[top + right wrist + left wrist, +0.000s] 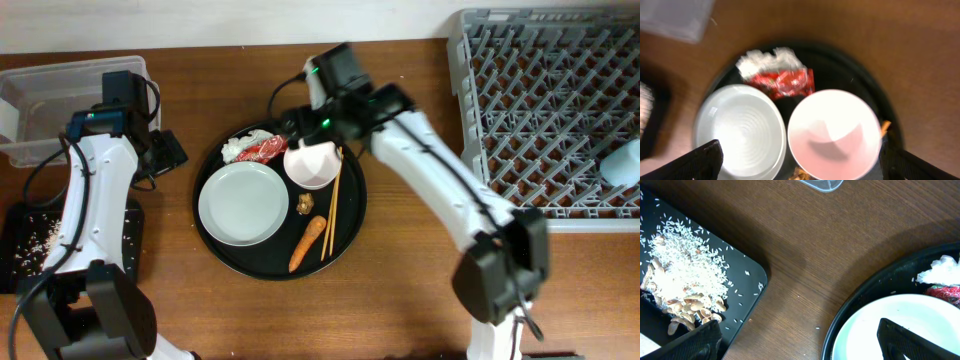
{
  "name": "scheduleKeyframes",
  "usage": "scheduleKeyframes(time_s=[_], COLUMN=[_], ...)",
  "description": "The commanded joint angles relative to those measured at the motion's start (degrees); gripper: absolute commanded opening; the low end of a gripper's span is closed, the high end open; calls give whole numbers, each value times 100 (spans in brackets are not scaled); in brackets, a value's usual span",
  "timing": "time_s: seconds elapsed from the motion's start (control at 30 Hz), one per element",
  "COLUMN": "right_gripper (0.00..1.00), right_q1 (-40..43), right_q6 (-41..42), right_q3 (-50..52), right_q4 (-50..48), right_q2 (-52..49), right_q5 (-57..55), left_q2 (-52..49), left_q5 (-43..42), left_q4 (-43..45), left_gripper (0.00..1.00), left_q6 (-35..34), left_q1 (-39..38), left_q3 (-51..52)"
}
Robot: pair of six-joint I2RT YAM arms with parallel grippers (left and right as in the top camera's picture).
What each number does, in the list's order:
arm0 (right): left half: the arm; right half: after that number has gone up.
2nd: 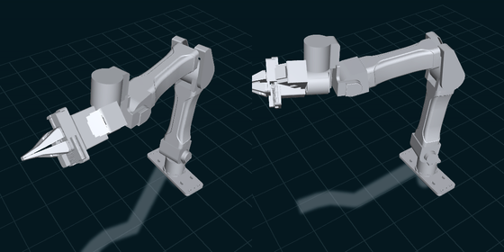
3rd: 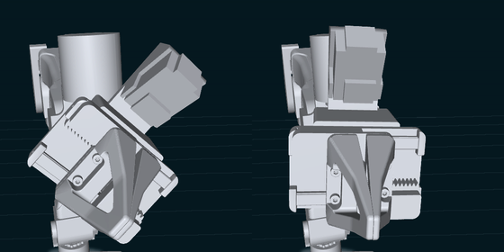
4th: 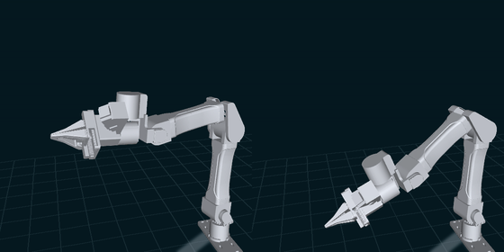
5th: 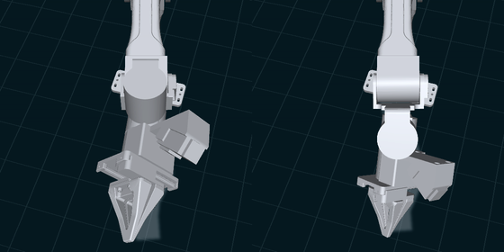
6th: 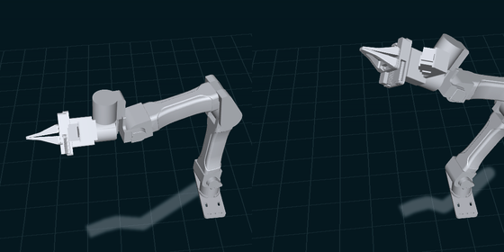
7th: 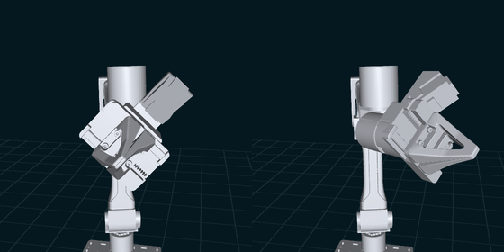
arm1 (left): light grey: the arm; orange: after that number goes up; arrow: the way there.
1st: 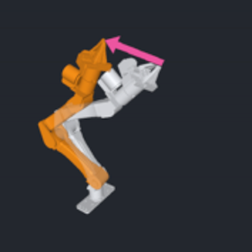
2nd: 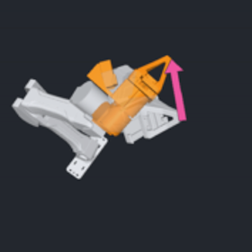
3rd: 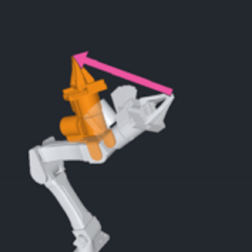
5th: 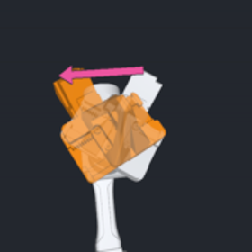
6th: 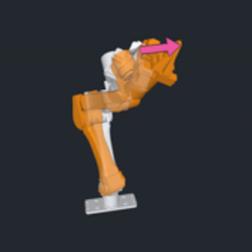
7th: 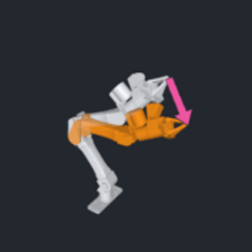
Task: Sort waste into correct bins and load items into the dishwasher rack
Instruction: 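Grasp the pink bowl with the right gripper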
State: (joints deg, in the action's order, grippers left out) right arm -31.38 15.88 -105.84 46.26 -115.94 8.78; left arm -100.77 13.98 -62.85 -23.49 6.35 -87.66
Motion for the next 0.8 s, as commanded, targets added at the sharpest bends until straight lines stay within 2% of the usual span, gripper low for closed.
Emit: scheduleKeyframes(time_s=[0.0,0.1,0.37,0.5,0.77], right_gripper=[98,90,80,66,61], right_q1=[-321,-509,-686,-686,-691], right_q6=[245,507,546,566,584], right_q3=[9,9,9,9,17], right_q4=[-35,-59,-345,-455,-540], right_q2=[-306,-557,-1207,-1307,-1539], right_q5=[-616,-938,-1126,-1360,-1377], left_q2=[-15,-15,-15,-15,-15], left_q5=[44,42,42,42,42], left_q4=[-2,-2,-2,-2,-2], left_gripper=[99,99,99,99,99], left_q6=[-70,-70,-70,-70,-70], left_q1=[20,20,20,20,20], left_q3=[-57,-57,-57,-57,-57])
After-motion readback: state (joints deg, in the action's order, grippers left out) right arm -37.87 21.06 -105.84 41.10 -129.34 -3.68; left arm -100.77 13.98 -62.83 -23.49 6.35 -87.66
